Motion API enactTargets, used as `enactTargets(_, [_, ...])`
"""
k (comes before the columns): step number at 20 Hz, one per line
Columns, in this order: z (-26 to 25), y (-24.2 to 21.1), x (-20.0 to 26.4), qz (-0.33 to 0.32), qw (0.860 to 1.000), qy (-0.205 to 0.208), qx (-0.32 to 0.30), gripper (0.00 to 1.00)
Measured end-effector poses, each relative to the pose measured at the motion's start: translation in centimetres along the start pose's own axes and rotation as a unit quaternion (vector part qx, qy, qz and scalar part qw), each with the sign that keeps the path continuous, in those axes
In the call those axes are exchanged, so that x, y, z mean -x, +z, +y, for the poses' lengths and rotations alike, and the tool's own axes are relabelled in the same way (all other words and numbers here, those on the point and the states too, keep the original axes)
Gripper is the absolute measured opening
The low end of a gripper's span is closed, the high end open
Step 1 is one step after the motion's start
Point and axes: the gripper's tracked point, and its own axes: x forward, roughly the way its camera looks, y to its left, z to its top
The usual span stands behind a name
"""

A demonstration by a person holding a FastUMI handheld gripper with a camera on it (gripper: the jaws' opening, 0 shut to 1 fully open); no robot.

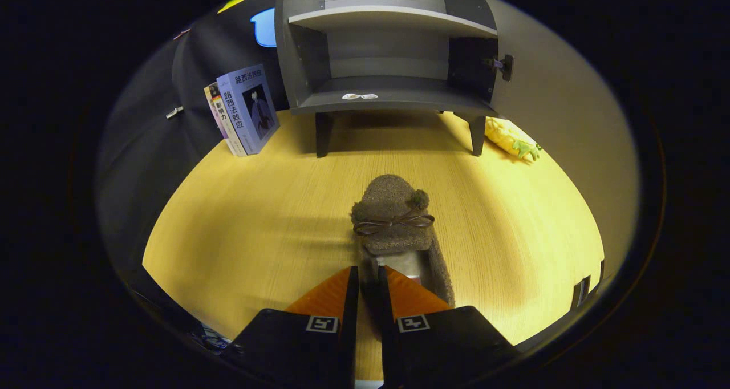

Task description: Open the shoe cabinet door, grab the shoes and put them into the shoe cabinet, then close the shoe cabinet door.

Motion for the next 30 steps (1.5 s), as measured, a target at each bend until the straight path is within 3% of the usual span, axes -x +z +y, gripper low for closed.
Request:
enactTargets(10, [-0.1,0.9,-4.8,-0.006,1.0,-0.015,-0.008,0.23])
enactTargets(17, [0.4,2.9,-6.4,-0.046,0.999,-0.001,-0.017,0.23])
enactTargets(25, [0.0,3.6,-7.2,-0.063,0.998,-0.018,-0.004,0.22])
enactTargets(26, [0.1,3.3,-7.6,-0.054,0.998,-0.017,-0.002,0.05])
enactTargets(30, [0.2,3.3,-7.3,-0.047,0.999,-0.009,-0.002,0.05])
